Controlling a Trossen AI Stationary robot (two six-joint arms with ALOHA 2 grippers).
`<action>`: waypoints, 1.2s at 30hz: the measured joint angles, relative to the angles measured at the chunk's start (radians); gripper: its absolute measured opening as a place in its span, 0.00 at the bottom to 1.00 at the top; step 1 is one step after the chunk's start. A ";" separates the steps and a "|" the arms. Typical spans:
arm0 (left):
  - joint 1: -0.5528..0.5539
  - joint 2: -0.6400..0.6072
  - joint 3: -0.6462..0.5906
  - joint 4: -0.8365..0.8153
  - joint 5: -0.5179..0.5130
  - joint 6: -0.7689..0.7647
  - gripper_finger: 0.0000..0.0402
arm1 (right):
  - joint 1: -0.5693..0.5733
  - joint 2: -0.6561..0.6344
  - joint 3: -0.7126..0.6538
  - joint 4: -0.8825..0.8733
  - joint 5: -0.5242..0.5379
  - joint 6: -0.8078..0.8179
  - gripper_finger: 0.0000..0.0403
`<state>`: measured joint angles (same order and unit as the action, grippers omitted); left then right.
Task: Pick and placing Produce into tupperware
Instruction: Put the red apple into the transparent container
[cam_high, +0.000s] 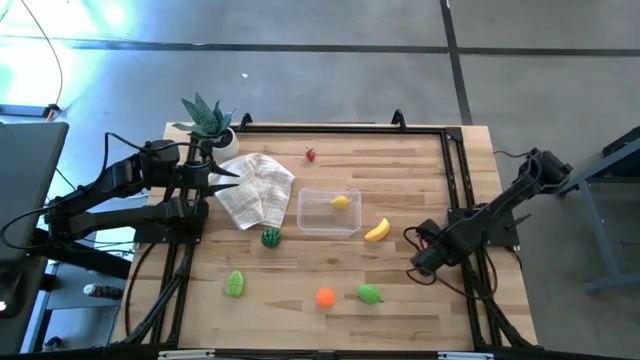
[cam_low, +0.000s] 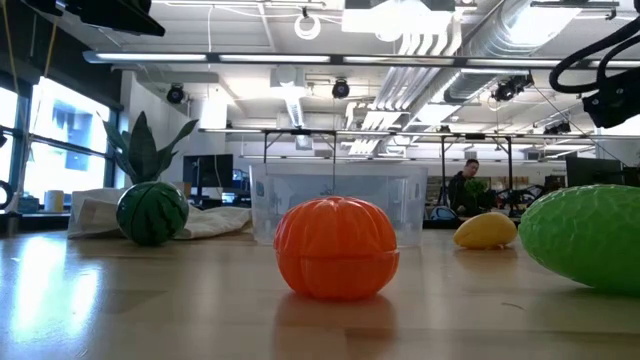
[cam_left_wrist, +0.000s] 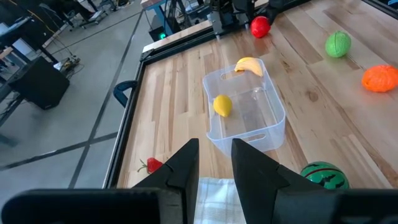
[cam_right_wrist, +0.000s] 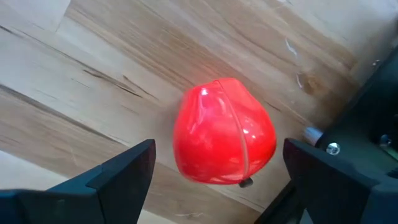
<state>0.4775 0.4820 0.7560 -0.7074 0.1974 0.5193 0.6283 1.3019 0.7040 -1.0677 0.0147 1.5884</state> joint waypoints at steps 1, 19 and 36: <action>0.000 0.000 0.000 0.000 0.000 0.000 0.21 | 0.000 0.008 0.000 0.001 0.000 0.000 0.85; 0.000 0.000 0.000 0.000 0.000 0.000 0.21 | -0.059 0.114 0.000 0.024 -0.028 -0.064 0.85; 0.000 0.000 0.000 0.000 0.000 0.000 0.21 | -0.059 0.151 0.000 0.031 -0.052 -0.072 0.85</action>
<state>0.4775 0.4820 0.7563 -0.7074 0.1974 0.5190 0.5690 1.4533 0.7036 -1.0365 -0.0371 1.5166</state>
